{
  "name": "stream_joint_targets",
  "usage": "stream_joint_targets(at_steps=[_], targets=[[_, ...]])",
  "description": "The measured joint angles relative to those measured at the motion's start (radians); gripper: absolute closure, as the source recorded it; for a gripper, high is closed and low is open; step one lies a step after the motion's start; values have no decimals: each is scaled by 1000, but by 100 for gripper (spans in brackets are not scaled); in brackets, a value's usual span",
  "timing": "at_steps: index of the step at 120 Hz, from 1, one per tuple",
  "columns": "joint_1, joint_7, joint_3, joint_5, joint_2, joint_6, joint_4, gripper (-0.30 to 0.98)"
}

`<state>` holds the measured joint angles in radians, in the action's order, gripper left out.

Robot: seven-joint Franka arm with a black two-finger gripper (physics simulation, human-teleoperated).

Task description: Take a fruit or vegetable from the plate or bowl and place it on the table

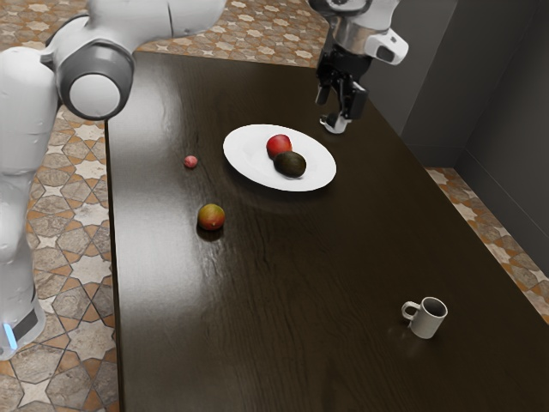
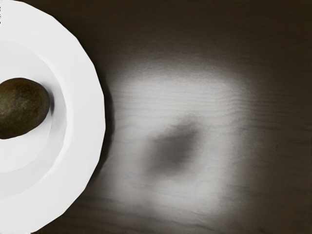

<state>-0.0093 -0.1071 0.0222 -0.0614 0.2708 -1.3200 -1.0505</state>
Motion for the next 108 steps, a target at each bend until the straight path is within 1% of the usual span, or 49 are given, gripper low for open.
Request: stream_joint_targets(at_steps=[8, 18, 37, 42, 51, 59, 69, 74, 83, 94, 108], targets=[[1, -84, 0, 11, 0, 1, -10, 0], [7, -229, 3, 29, 0, 6, -15, 0], [40, -474, 25, 10, 13, -16, -61, 0], [51, -529, 28, 27, 6, -37, -92, 0], [64, -617, 45, 57, -48, -108, -235, 0], [64, -687, 74, 73, -68, -195, -339, 0], [67, -765, 132, 87, -79, -299, -427, 0], [70, -800, 155, 110, -86, -352, -471, 0], [71, -858, 171, 141, -87, -428, -502, 0], [65, -920, 204, 162, -82, -490, -506, 0], [111, -992, 231, 174, -71, -534, -517, 0]])
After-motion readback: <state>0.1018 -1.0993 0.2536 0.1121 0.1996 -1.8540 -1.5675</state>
